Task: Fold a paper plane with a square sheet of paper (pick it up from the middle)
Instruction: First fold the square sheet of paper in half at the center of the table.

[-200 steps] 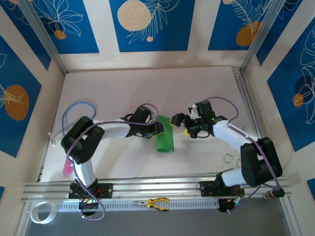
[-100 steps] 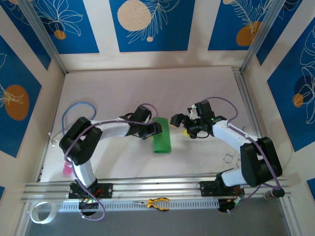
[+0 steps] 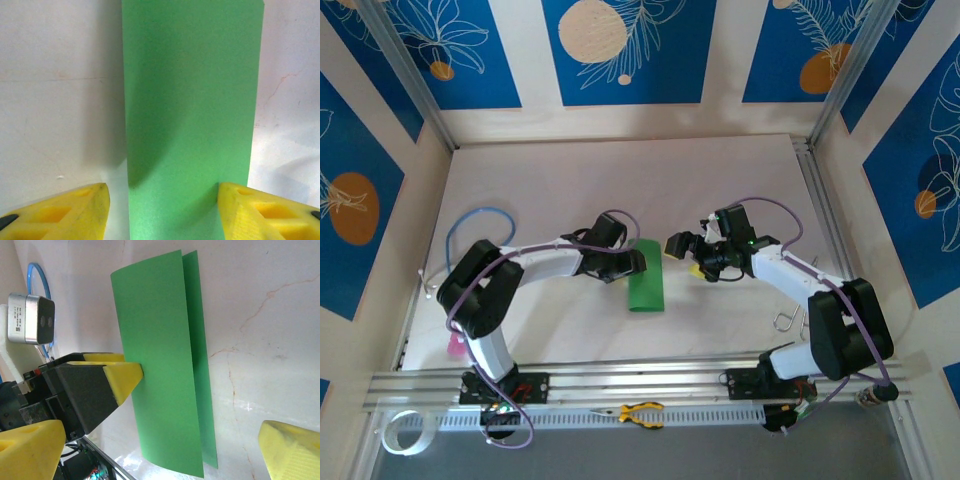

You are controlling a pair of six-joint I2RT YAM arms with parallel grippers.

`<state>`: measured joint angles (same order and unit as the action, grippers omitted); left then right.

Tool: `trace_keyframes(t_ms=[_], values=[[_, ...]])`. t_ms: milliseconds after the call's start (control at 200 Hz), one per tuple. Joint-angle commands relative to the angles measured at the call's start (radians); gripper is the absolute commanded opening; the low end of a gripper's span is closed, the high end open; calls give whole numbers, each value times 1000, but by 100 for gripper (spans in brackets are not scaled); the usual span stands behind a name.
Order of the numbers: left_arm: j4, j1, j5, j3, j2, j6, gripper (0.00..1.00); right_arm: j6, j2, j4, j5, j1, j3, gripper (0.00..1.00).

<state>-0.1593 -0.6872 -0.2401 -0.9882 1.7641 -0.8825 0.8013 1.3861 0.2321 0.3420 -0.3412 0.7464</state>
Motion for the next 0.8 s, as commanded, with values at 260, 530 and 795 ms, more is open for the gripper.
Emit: trace_keyframes(t_ms=[260,530,795], values=[[-48,6,36,-19,-14,20,58,25,39,-30,65,-24,21,86],[-71,5,-5,-47,16,57,58,23,55,-21,46,-36,24,86],[-80,-4,1,-72,47,45,60,17,93,-31,71,-38,24,58]])
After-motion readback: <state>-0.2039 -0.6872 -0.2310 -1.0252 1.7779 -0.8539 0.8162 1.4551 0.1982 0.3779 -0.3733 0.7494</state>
